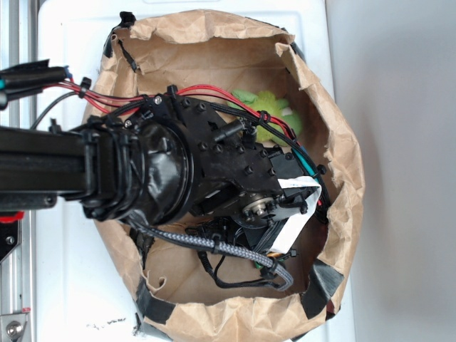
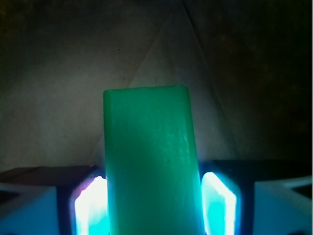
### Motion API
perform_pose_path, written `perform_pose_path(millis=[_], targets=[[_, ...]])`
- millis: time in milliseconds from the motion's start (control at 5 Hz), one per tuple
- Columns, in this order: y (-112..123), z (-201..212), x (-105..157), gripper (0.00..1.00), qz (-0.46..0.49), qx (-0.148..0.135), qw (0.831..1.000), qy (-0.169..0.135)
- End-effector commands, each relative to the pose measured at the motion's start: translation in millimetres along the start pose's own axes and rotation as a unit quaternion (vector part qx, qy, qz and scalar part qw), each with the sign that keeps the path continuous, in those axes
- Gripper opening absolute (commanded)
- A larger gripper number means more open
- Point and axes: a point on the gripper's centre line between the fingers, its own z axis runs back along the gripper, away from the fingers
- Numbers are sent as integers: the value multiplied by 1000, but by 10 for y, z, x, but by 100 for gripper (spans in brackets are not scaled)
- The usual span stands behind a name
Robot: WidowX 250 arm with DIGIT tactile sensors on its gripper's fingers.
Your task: Grab the green block.
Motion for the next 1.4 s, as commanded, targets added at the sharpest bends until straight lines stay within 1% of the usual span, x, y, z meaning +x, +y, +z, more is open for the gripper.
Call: perform_pose_path(millis=[0, 200, 400, 600, 800, 1000, 1200], targets=[[180, 152, -85, 0, 45, 11, 999, 2], [293, 316, -188, 0, 120, 22, 993, 9], [409, 574, -289, 0, 169, 16, 985, -10], [459, 801, -349, 0, 200, 35, 979, -6], [451, 1003, -389, 0, 237, 47, 970, 25], [411, 1097, -370, 0, 295, 55, 951, 71], [385, 1175, -302, 0, 350, 51, 928, 119]])
